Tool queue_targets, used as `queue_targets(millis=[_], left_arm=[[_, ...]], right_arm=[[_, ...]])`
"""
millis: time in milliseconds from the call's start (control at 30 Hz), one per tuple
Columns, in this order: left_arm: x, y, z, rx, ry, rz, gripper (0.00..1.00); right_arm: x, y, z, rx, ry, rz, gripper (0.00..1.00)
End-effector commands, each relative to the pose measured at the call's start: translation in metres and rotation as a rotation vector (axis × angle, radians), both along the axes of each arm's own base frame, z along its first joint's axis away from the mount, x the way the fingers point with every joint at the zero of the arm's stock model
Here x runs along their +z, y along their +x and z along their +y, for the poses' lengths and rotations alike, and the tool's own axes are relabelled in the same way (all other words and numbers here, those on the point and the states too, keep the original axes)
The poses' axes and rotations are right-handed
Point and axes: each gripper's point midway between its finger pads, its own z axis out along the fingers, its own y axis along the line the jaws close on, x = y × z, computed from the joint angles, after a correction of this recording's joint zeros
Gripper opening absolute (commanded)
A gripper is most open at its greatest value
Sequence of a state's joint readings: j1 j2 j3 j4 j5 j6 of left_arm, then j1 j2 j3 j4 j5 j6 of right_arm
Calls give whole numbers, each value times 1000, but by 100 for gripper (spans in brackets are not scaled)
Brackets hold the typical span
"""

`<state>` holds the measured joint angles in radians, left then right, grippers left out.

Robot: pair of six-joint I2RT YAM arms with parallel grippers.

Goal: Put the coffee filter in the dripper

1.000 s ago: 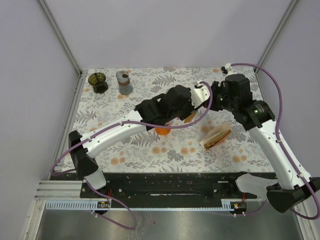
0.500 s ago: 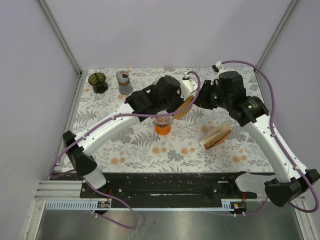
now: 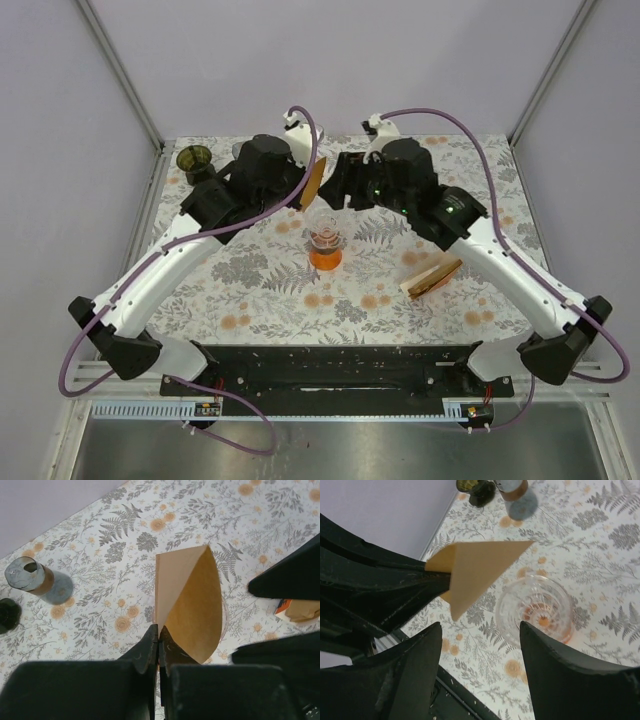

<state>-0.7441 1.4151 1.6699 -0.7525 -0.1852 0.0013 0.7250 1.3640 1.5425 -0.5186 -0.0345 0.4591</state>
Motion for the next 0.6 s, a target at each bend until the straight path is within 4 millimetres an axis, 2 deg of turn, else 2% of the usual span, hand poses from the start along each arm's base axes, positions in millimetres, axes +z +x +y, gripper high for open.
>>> queue_targets(millis=[0,67,167,300,333,467,567], left_arm=[[16,11,11,151,-108,-40,0],[14,12,14,171,-135,-22,0],[20,11,17,186,-168,-17,0],[23,10,20,189,-185,-15,0],[23,9,19,181,-189,-12,0],[20,10,25,169,-173,-3,0],[12,10,30,156,-167,25,0]], right_arm=[[32,18,33,-59,13,-166,72],[27,24,42,-91,-18,-175,71],[13,39,40,-170,-58,-145,66],[2,49,36,-230,-98,-138,62],[-2,53,33,-249,-116,-140,58],[-9,56,20,-291,-201,-145,19],[-9,51,12,-283,-235,-136,6]])
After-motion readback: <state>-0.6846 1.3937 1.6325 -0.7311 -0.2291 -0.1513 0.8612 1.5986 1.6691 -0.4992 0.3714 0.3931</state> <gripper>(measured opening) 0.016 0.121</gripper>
